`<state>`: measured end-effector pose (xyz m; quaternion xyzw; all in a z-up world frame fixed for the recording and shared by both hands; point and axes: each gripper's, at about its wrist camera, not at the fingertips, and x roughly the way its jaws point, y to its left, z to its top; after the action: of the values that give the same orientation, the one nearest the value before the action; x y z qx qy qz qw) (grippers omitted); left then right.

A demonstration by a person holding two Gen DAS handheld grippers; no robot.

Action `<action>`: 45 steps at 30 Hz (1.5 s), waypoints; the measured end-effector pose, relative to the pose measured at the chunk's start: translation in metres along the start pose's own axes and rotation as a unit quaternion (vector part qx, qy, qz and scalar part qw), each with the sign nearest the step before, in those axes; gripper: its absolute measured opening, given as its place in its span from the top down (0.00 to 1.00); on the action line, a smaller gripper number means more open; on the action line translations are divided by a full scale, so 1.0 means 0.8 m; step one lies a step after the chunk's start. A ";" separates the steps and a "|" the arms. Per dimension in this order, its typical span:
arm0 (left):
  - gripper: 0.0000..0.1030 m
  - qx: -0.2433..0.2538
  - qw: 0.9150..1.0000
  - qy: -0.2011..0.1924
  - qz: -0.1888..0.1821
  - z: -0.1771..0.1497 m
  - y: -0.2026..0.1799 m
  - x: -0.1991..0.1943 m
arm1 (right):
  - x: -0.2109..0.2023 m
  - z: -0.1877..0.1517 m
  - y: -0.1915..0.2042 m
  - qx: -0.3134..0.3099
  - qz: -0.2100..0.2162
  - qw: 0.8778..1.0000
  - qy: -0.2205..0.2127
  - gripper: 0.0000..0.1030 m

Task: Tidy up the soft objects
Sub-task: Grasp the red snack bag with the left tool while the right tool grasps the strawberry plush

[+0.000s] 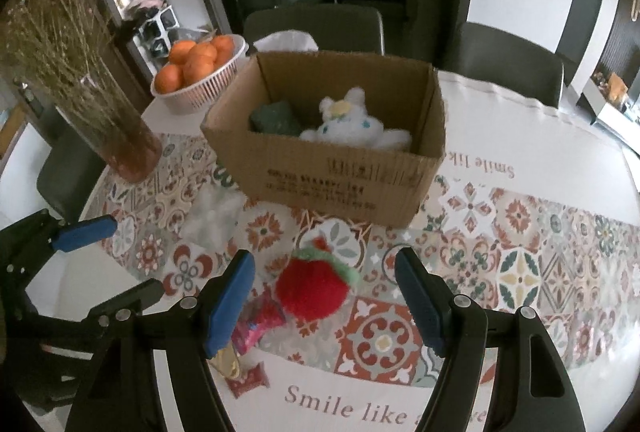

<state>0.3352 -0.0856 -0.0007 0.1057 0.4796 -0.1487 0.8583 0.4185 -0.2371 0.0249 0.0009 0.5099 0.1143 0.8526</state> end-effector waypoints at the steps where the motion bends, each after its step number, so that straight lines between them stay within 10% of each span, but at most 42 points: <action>1: 0.35 0.002 1.000 0.003 -0.002 -0.002 -0.001 0.002 | 0.003 -0.003 0.000 0.000 0.001 1.000 0.003 0.29; 45: 0.43 0.048 0.972 0.209 -0.100 -0.059 -0.043 0.190 | 0.158 -0.048 -0.029 0.149 0.071 0.980 0.109 0.26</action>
<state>0.3609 -0.1259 -0.1565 0.1270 0.6488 -0.2310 0.7138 0.4469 -0.2395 -0.1063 0.1513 0.6094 0.0970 0.7722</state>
